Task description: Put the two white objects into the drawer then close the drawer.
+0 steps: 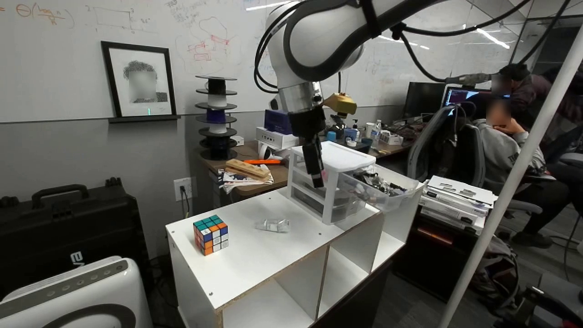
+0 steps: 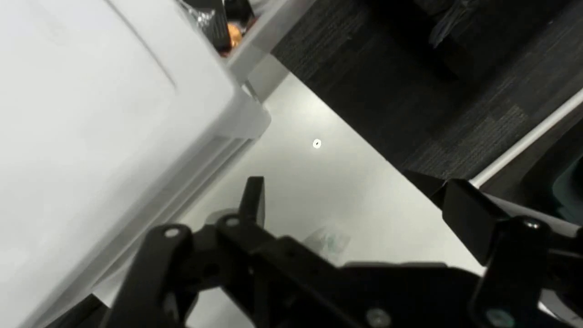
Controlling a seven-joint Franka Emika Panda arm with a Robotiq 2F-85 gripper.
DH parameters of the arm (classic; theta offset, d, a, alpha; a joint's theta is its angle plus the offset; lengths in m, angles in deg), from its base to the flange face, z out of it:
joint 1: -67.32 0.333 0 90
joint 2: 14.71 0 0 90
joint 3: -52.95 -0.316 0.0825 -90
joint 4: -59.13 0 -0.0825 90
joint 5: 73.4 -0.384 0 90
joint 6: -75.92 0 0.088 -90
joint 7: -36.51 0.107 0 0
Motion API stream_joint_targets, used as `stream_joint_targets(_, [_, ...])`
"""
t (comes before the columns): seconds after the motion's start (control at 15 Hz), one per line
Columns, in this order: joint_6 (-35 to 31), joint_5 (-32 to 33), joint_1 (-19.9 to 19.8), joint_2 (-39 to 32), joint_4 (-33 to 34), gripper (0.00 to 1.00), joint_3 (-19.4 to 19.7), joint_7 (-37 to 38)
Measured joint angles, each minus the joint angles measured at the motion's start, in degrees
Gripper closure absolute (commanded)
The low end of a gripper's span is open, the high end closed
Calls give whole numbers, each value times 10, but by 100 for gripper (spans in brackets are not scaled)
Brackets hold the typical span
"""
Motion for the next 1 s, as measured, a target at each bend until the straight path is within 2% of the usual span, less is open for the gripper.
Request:
stream_joint_targets(0.53, [-140, 2, 21, -78, 29, 0, 1, 44])
stream_joint_targets(1.0, [-151, 5, 41, -153, 77, 0, 18, 60])
